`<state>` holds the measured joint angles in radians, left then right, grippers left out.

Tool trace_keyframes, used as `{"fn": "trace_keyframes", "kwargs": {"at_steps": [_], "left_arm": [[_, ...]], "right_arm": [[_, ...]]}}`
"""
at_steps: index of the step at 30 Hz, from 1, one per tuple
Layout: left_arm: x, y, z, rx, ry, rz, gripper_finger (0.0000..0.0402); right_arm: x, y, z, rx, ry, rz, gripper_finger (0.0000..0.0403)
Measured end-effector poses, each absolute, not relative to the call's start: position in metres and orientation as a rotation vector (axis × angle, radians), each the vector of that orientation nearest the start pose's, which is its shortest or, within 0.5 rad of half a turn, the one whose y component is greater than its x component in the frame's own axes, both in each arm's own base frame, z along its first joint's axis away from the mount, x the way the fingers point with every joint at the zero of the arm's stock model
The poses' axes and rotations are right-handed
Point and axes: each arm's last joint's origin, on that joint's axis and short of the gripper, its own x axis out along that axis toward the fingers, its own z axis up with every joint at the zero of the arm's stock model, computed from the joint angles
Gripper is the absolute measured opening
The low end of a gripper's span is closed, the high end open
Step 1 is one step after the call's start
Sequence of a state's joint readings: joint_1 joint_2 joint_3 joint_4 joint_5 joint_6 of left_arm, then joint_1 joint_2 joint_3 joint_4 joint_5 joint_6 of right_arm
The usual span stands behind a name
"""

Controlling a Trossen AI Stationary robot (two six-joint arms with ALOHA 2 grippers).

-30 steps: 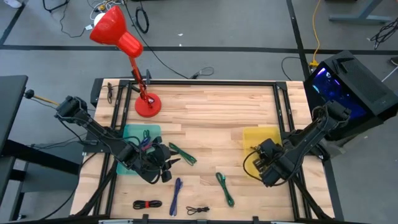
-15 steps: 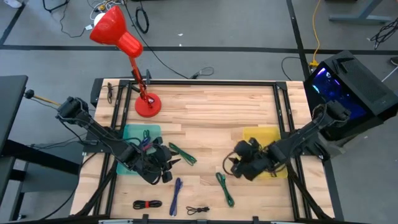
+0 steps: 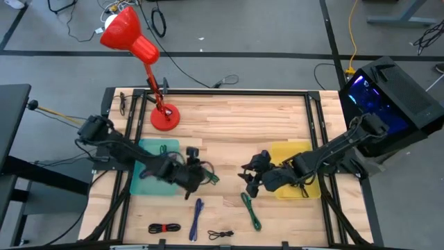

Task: Pick & Place USB Port
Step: Put the left green charger cable into the green bin

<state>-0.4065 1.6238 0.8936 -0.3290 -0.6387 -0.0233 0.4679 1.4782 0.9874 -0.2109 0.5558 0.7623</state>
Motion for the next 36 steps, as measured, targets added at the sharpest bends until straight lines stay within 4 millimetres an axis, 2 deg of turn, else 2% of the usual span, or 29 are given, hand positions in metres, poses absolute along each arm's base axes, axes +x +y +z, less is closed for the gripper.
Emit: {"fn": "trace_keyframes", "kwargs": {"at_steps": [5, 10, 18, 23, 30, 33, 36], "left_arm": [[0.291, -0.08, 0.16, 0.388, 1.021, 0.146, 0.0122], [0.292, -0.072, 0.156, 0.247, 1.083, 0.064, 0.0122], [0.29, -0.073, 0.145, 0.261, 1.163, 0.025, 0.0122], [0.29, -0.071, 0.139, 0.365, 1.181, 0.064, 0.0122], [0.297, -0.063, 0.124, 0.34, 1.218, 0.087, 0.0118], [0.298, -0.059, 0.119, 0.28, 1.245, 0.088, 0.0093], [0.299, -0.06, 0.118, 0.268, 1.239, 0.092, 0.0035]], "right_arm": [[0.291, 0.131, 0.231, 0.376, 0.577, -0.283, 0.0164], [0.297, 0.134, 0.217, 0.357, 0.604, -0.295, 0.0162], [0.307, 0.138, 0.204, 0.366, 0.596, -0.294, 0.0162], [0.308, 0.139, 0.204, 0.374, 0.583, -0.289, 0.0162], [0.309, 0.139, 0.206, 0.384, 0.563, -0.281, 0.0162], [0.31, 0.139, 0.206, 0.384, 0.562, -0.279, 0.0162], [0.309, 0.139, 0.206, 0.381, 0.565, -0.281, 0.0162]]}}
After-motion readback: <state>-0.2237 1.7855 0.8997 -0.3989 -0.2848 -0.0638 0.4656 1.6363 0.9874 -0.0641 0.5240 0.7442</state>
